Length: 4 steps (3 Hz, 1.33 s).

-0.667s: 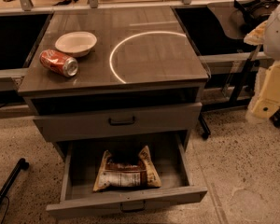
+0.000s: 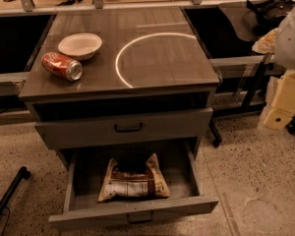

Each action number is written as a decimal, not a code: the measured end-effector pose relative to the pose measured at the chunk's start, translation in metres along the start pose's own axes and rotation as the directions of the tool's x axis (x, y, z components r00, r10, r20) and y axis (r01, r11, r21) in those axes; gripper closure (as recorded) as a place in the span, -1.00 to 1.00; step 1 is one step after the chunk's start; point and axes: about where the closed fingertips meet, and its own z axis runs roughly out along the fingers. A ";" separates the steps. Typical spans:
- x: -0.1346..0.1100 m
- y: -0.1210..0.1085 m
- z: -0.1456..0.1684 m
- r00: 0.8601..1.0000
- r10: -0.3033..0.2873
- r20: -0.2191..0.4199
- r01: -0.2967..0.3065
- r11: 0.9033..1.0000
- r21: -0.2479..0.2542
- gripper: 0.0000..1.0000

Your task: Pick brown chip bag from middle drawer and place on counter

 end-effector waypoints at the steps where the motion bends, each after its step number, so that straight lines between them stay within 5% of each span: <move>1: -0.003 0.005 0.018 1.000 0.007 0.012 -0.007 1.000 -0.002 -1.00; 4: -0.033 0.039 0.124 0.987 0.025 0.159 -0.007 0.994 -0.110 -1.00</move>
Offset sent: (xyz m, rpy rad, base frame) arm 0.0045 0.0400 -0.0992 0.1001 0.0320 0.0200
